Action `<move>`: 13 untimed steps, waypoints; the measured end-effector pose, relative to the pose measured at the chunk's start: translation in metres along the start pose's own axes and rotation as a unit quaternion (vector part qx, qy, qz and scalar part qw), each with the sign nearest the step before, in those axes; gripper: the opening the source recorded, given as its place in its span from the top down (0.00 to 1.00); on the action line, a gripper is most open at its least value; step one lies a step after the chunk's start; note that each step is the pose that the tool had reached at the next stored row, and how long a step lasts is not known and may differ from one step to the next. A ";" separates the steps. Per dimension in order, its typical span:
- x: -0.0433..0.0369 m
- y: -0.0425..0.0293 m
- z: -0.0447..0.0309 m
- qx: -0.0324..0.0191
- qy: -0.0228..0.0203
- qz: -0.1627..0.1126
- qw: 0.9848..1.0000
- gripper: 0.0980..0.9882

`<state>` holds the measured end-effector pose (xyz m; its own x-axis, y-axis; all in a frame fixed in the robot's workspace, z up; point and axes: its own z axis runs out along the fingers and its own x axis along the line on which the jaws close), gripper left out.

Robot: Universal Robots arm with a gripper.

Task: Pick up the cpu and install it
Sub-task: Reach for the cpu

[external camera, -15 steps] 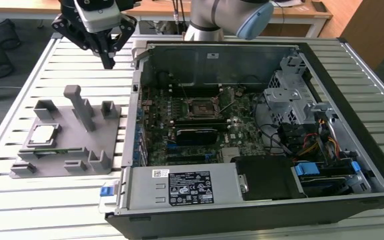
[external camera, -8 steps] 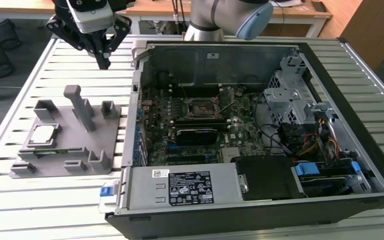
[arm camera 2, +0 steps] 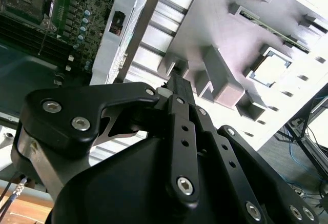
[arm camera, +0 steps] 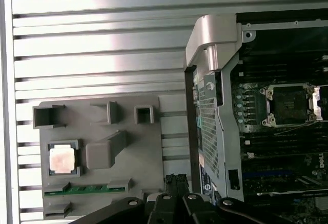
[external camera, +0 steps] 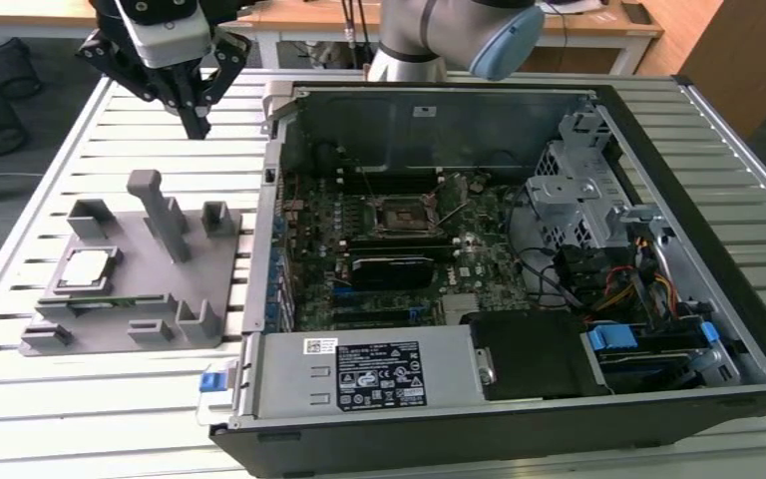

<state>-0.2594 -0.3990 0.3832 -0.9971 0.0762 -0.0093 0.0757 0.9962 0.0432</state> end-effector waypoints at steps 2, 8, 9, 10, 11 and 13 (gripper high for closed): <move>0.0024 -0.0002 0.0002 0.000 0.000 0.000 1.000 0.99; 0.0094 -0.0007 0.0009 0.000 0.001 0.000 1.000 0.99; 0.0105 -0.0008 0.0009 0.000 0.001 0.000 1.000 0.99; 0.0116 -0.0009 0.0011 0.000 0.001 0.000 1.000 0.99; 0.0128 -0.0010 0.0011 0.000 0.001 0.000 1.000 0.99; 0.0151 -0.0012 0.0013 0.000 0.002 0.000 1.000 0.99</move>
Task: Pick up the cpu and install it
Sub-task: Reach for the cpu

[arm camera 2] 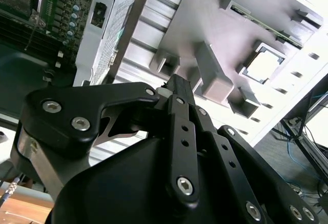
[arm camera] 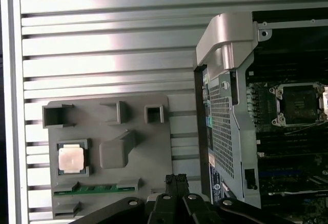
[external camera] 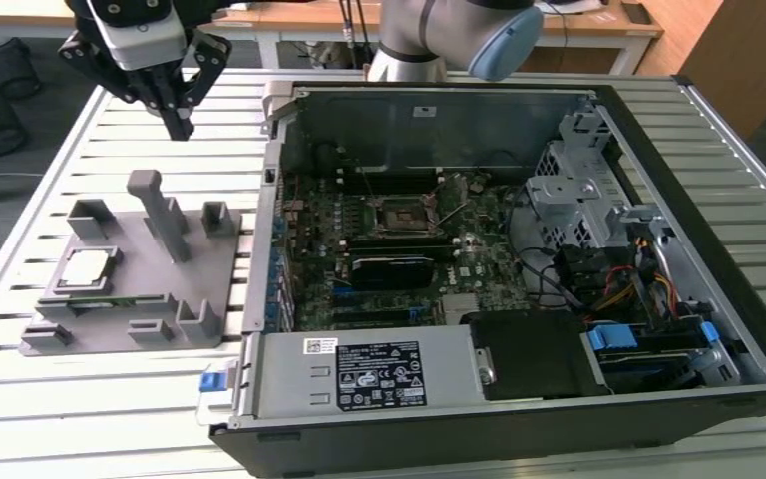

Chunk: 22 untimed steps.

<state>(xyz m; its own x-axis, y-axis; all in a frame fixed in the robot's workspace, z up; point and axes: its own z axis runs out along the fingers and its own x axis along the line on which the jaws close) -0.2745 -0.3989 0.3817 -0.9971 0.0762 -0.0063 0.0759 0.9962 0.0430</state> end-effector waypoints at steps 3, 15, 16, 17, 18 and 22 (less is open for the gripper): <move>0.0035 -0.0003 0.0003 0.000 0.000 0.000 1.000 0.99; 0.0171 -0.0014 0.0016 0.000 0.002 0.000 1.000 0.99; 0.0181 -0.0015 0.0017 0.000 0.002 0.000 1.000 0.99; 0.0193 -0.0016 0.0018 0.000 0.002 0.000 1.000 0.99; 0.0204 -0.0016 0.0019 0.000 0.002 0.000 1.000 0.99; 0.0249 -0.0020 0.0024 0.000 0.003 0.000 1.000 0.99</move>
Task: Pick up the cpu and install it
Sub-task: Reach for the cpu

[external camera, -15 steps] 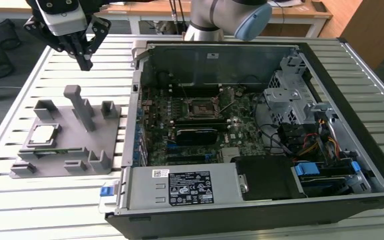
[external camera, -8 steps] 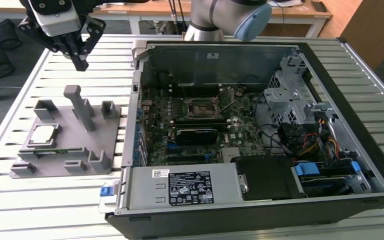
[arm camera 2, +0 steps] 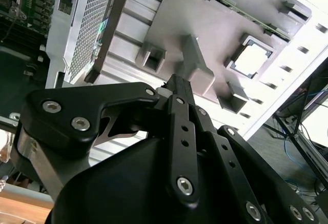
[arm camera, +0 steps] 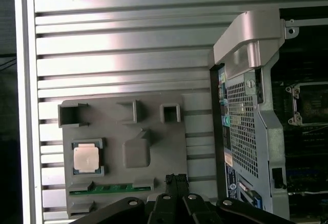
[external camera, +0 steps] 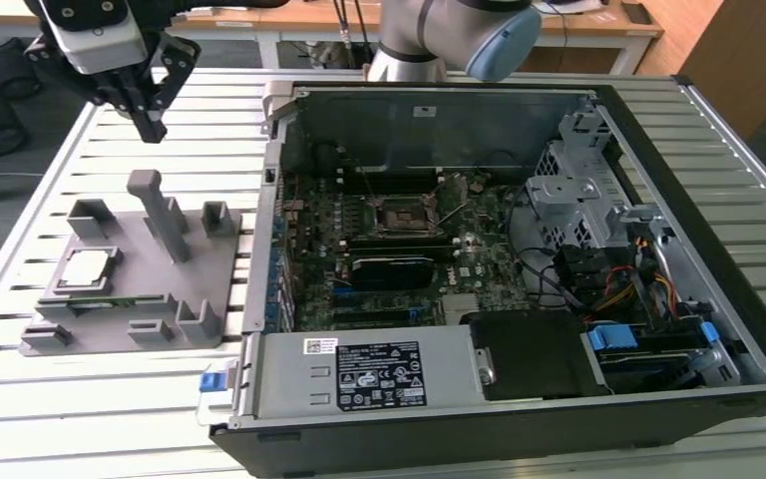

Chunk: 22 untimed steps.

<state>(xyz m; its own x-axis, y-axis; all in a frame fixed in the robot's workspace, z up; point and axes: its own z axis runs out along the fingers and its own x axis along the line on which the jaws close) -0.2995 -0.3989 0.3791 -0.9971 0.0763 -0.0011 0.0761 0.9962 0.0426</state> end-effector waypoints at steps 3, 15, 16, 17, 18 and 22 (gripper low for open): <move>0.0034 -0.0003 0.0004 0.000 0.000 0.000 1.000 0.99; 0.0168 -0.0014 0.0017 0.000 0.002 0.000 1.000 0.99; 0.0179 -0.0014 0.0018 0.000 0.002 0.000 1.000 0.99; 0.0190 -0.0015 0.0020 0.000 0.002 0.000 1.000 0.99; 0.0201 -0.0016 0.0020 0.000 0.002 0.000 1.000 0.99; 0.0248 -0.0020 0.0025 0.000 0.003 0.000 1.000 0.99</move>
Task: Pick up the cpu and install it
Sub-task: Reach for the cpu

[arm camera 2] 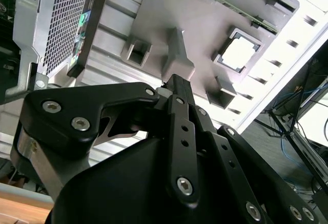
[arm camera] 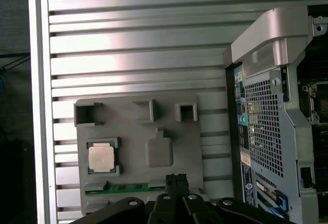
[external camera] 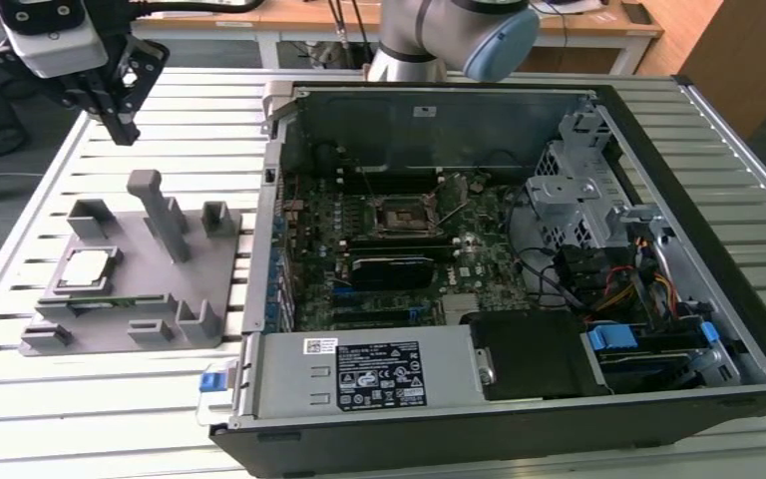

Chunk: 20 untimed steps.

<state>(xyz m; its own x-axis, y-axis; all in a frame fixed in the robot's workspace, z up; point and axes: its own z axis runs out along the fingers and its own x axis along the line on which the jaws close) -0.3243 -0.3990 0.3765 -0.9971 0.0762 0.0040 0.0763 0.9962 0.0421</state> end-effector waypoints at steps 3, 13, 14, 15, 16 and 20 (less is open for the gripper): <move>0.0034 -0.0003 0.0004 0.000 0.000 0.000 1.000 0.99; 0.0151 -0.0012 0.0015 0.000 0.001 0.000 1.000 0.99; 0.0163 -0.0013 0.0016 0.000 0.001 0.000 1.000 0.99; 0.0175 -0.0014 0.0018 0.000 0.001 0.000 1.000 0.99; 0.0188 -0.0015 0.0019 0.000 0.002 0.000 1.000 0.99; 0.0242 -0.0021 0.0033 0.000 0.002 0.000 1.000 0.99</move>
<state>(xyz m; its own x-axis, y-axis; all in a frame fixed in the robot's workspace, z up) -0.3486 -0.3990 0.3732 -0.9971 0.0762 0.0072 0.0765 0.9962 0.0419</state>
